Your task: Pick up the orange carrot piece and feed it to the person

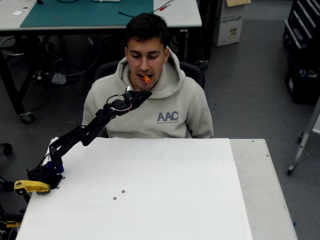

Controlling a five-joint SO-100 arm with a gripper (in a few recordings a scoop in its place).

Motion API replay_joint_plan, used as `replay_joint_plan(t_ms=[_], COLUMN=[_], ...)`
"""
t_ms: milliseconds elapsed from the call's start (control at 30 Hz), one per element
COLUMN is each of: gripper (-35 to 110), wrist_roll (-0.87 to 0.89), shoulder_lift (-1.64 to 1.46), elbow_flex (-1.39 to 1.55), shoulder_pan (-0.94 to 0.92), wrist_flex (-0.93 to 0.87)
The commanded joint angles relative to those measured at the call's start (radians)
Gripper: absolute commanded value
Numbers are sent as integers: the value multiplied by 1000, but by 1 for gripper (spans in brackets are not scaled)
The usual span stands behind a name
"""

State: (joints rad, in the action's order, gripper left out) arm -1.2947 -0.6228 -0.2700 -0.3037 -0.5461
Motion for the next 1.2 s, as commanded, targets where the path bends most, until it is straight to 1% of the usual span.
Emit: replay_joint_plan(t_ms=[0,233,333,567,867,967,1067,1167], gripper=[-3,-3,-3,-3,-3,-3,-3,-3], wrist_roll=[11,239,307,448,796,888,963,1037], shoulder_lift=[-57,-60,-104,-327,-595,-704,-801,-877], elbow_flex=[-75,-74,-72,-6,78,89,94,97], shoulder_pan=[-20,-26,-40,-41,-40,-40,-40,-40], wrist_flex=[-8,-17,-94,-477,-922,-1071,-1186,-1244])
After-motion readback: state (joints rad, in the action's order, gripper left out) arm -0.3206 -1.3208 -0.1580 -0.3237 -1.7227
